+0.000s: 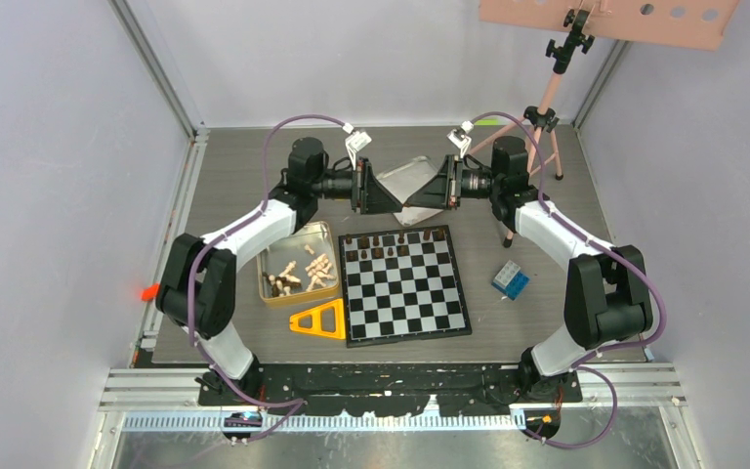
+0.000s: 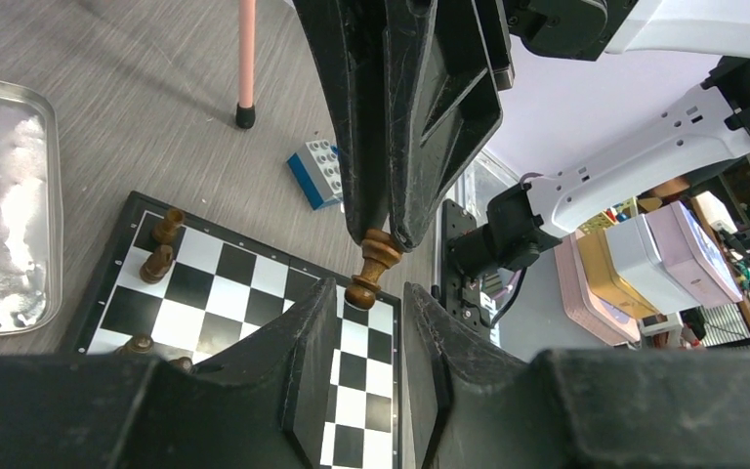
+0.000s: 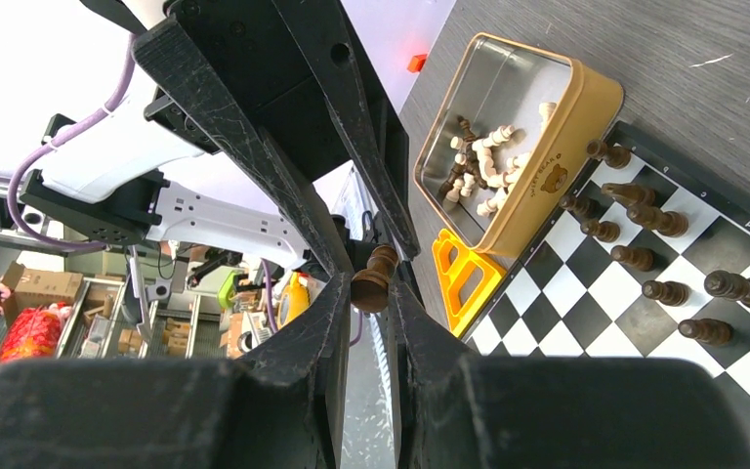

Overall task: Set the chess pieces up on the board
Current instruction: Pick up the chess piece from the storage box.

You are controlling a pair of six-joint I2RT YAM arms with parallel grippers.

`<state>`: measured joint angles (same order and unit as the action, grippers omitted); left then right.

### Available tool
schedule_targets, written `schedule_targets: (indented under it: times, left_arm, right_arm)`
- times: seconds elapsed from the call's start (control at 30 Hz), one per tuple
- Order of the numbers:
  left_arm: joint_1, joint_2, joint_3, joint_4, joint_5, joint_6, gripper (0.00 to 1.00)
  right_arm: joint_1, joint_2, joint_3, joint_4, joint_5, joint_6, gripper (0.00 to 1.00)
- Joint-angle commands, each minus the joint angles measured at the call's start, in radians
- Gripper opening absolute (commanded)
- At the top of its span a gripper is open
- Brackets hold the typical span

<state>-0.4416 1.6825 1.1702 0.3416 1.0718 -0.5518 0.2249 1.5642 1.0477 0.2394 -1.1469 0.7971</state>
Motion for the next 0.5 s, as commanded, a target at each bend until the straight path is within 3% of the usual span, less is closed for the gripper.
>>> schedule_targets:
  times: [0.0, 0.27, 0.47]
  left_arm:
    - [-0.006, 0.011, 0.016, 0.061, 0.027, -0.026, 0.32]
    - [-0.009, 0.027, 0.030, 0.088, 0.039, -0.062, 0.22]
    - [-0.011, 0.034, 0.039, 0.088, 0.053, -0.069, 0.03]
  right_arm:
    - [-0.006, -0.032, -0.003, 0.051, -0.012, 0.008, 0.12]
    - [-0.006, -0.027, -0.008, 0.054, -0.011, 0.005, 0.12]
    - [-0.006, -0.027, -0.008, 0.042, -0.011, -0.012, 0.16]
